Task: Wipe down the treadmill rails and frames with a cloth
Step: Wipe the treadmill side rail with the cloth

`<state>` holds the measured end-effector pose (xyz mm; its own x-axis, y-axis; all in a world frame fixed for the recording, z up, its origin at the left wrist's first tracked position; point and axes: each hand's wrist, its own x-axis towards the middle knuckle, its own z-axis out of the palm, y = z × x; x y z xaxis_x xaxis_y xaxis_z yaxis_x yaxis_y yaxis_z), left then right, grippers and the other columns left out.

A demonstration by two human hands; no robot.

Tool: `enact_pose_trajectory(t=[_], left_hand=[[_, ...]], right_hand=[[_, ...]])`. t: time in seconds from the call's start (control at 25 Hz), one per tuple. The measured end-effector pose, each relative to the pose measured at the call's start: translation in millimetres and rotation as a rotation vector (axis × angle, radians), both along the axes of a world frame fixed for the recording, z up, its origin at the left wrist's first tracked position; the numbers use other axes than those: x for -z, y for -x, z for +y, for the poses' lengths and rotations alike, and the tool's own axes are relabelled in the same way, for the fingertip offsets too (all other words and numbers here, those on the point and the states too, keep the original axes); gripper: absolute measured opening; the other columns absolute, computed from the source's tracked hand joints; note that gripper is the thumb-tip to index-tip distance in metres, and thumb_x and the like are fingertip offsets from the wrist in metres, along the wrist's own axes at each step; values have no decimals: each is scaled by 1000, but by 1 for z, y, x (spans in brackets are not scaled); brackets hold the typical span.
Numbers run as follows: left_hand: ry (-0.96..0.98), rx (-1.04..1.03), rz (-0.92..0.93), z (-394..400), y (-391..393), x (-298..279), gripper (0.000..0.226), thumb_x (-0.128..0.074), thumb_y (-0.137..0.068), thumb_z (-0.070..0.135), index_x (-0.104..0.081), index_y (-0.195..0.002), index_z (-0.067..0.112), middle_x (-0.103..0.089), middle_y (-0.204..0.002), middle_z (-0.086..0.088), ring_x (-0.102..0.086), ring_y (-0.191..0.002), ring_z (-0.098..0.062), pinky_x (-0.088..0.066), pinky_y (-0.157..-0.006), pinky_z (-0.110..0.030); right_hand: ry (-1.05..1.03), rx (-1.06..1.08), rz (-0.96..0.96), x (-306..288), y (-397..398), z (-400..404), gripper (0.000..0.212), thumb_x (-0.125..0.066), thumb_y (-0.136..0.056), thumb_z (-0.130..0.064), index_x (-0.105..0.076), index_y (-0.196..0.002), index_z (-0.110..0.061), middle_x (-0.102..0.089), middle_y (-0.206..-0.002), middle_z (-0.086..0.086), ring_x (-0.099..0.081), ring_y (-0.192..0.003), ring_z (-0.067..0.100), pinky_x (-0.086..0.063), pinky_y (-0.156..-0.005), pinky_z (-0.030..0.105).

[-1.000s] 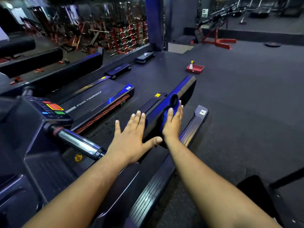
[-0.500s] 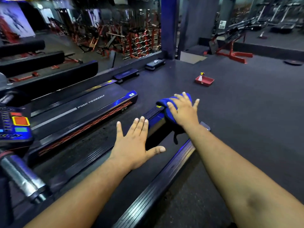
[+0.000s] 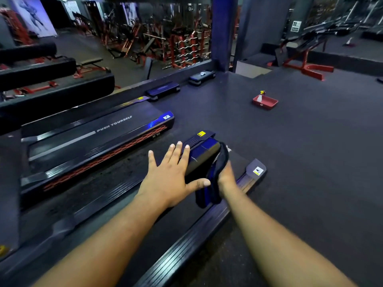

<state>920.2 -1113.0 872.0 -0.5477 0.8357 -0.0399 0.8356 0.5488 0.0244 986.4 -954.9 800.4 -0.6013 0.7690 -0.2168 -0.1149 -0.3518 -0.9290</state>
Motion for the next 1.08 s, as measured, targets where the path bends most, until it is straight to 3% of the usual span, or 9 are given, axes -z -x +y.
enact_pose_trajectory(t=[0.12,0.24,0.36,0.52,0.64,0.72,0.84,0.96,1.08], left_hand=[[9,15,11,3,2,1,112,-1,-69,96,17,-155,26,19,-164,2,17,-151,-14,4,-119,-63],[22,-3,-7,5,4,0,112,1,-69,97,14,-156,28,17,-165,3,17,-151,-13,5,-118,-63],[28,-59,-11,16,-1,-3,112,9,-67,95,13,-156,27,18,-164,4,18,-151,-12,6,-117,-65],[32,-199,14,55,-7,-4,117,13,-65,94,7,-156,21,19,-164,1,20,-150,-14,7,-116,-67],[7,-334,-4,94,-4,-9,119,11,-64,96,5,-157,22,13,-166,0,12,-152,-16,5,-117,-65],[-45,-445,-80,133,9,-8,117,2,-66,95,-6,-158,23,-10,-166,-2,-9,-153,-19,-2,-119,-61],[-459,-523,-557,194,31,-7,89,-34,-76,89,-52,-137,27,-64,-132,0,-57,-126,-21,-37,-113,-48],[-885,-483,-853,244,50,-19,28,-68,-93,32,-67,-117,18,-74,-111,1,-69,-106,-14,-55,-92,-28],[-1017,-506,-861,287,79,-36,19,-67,-91,7,-68,-108,16,-77,-101,1,-72,-94,-12,-56,-80,-24]], right_hand=[[-60,34,109,32,-5,-27,37,-46,-100,-49,-53,-131,-29,-66,-128,-2,-61,-121,14,-44,-107,39],[-280,38,108,8,-1,4,27,-46,-104,-36,-53,-127,-26,-64,-125,-6,-59,-114,-5,-42,-99,17],[-788,-57,20,-17,3,41,24,-54,-100,-31,-61,-119,-18,-66,-114,-6,-59,-109,1,-44,-96,20],[-1339,-508,-73,-33,17,107,39,-55,-94,-52,-65,-118,-22,-66,-115,-8,-60,-109,10,-47,-94,31],[-1429,-617,-130,-43,37,155,44,-51,-91,-62,-62,-118,-30,-65,-114,-11,-58,-107,11,-49,-90,38],[-1531,-637,-170,-46,51,187,47,-49,-89,-67,-59,-119,-32,-62,-115,-11,-57,-109,14,-50,-89,41],[-1606,-630,-90,-51,67,228,62,-52,-80,-68,-56,-129,-29,-53,-122,-5,-53,-111,20,-50,-88,42],[-1567,-691,-83,-64,79,258,90,-72,-68,-67,-45,-143,-26,-44,-132,-1,-44,-120,21,-44,-99,42],[-1314,-828,-20,-68,98,309,98,-77,-70,-61,-32,-152,-31,-33,-140,-10,-30,-132,12,-28,-112,31]])
